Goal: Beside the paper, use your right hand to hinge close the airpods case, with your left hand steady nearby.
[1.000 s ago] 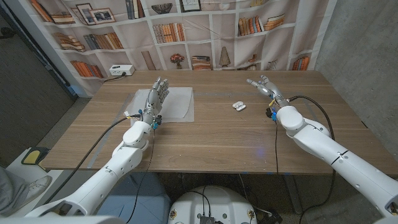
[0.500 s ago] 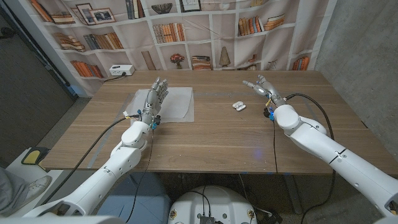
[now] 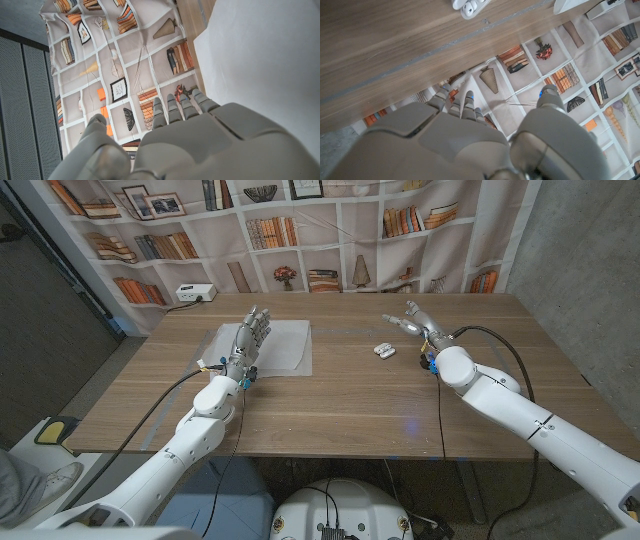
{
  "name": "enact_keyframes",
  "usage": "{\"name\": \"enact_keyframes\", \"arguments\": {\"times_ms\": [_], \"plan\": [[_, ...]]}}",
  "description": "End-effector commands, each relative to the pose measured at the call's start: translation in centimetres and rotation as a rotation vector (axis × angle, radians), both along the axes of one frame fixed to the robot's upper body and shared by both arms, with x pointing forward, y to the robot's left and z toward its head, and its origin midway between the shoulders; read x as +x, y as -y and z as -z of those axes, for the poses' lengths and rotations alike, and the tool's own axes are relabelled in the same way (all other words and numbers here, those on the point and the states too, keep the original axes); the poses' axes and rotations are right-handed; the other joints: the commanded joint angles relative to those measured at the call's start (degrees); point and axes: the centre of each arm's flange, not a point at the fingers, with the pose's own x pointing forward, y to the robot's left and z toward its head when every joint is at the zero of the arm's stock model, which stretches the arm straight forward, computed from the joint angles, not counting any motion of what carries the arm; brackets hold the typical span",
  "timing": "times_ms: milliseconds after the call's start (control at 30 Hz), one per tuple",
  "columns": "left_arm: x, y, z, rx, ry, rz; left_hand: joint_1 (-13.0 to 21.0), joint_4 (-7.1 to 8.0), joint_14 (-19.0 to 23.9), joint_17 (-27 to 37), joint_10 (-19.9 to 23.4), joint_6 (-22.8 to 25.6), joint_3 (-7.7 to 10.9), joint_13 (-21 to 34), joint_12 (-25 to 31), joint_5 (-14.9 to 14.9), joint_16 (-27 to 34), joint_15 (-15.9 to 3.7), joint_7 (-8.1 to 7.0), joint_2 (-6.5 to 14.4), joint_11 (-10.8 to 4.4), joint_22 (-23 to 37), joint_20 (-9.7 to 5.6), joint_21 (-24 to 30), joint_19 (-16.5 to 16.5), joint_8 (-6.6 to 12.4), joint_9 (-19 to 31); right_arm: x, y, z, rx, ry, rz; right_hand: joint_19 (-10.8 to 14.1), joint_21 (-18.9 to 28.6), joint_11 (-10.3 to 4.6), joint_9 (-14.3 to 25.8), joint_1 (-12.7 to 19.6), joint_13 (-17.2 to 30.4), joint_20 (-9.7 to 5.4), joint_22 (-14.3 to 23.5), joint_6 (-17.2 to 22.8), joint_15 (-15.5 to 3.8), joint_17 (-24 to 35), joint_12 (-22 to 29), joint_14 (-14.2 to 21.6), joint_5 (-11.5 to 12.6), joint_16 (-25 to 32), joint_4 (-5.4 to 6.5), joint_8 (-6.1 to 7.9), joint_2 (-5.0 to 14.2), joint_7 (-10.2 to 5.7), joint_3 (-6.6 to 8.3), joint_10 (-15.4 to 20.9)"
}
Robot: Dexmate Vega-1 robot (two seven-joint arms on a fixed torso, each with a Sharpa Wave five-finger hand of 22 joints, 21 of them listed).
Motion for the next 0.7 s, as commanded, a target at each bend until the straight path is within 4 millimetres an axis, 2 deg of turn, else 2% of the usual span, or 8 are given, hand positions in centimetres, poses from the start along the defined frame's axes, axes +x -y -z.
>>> {"name": "enact_keyframes", "arguments": {"times_ms": [33, 500, 700], "plan": [[-0.1, 0.0, -0.2, -0.001, 0.005, 0.0, 0.06, -0.49, -0.02, 0.28, -0.03, 0.43, 0.09, 0.2, -0.18, 0.02, -0.01, 0.17, 0.09, 0.44, 0.33, 0.3, 0.16, 0.14, 0.09, -0.21, 0.16, 0.0, -0.3, -0.2, -0.065, 0.011, 0.035, -0.01, 0.49, 0.29, 0.23, 0.52, 0.13, 0.33, 0.18, -0.31, -0.18, 0.15, 0.44, -1.08, -0.18, 0.67, 0.33, 0.12, -0.08, -0.21, 0.03, 0.63], [-0.2, -0.1, -0.3, -0.007, 0.008, -0.01, 0.0, -0.61, -0.52, 0.28, -0.42, 0.02, 0.04, 0.2, -0.4, 0.0, -0.14, 0.2, 0.03, 0.52, 0.27, 0.3, 0.04, 0.13, 0.0, -0.47, 0.15, 0.3, -1.0, -0.7, -0.153, -0.008, 0.096, 0.35, 0.64, 0.12, 0.23, 0.73, 0.21, 0.42, 0.16, -0.02, -0.23, 0.14, 0.93, -0.63, -0.19, 0.96, 0.42, 0.24, -0.11, -0.05, 0.05, 1.98], [-0.1, -0.2, -0.1, -0.009, 0.006, -0.009, -0.02, -0.76, -1.3, 0.28, -1.11, -1.65, 0.0, 0.2, -0.73, -0.01, -0.3, 0.1, -0.4, 0.61, 0.06, 0.3, -0.12, 0.08, -0.22, -1.05, 0.15, 0.3, -1.6, -0.7, -0.184, -0.009, 0.13, 0.26, 0.61, -0.6, 0.23, 0.64, 0.37, 0.12, 0.17, -0.37, -0.59, 0.15, 1.17, -0.6, -0.22, 1.07, 0.62, 0.14, -0.16, -0.52, -0.05, 2.69]]}}
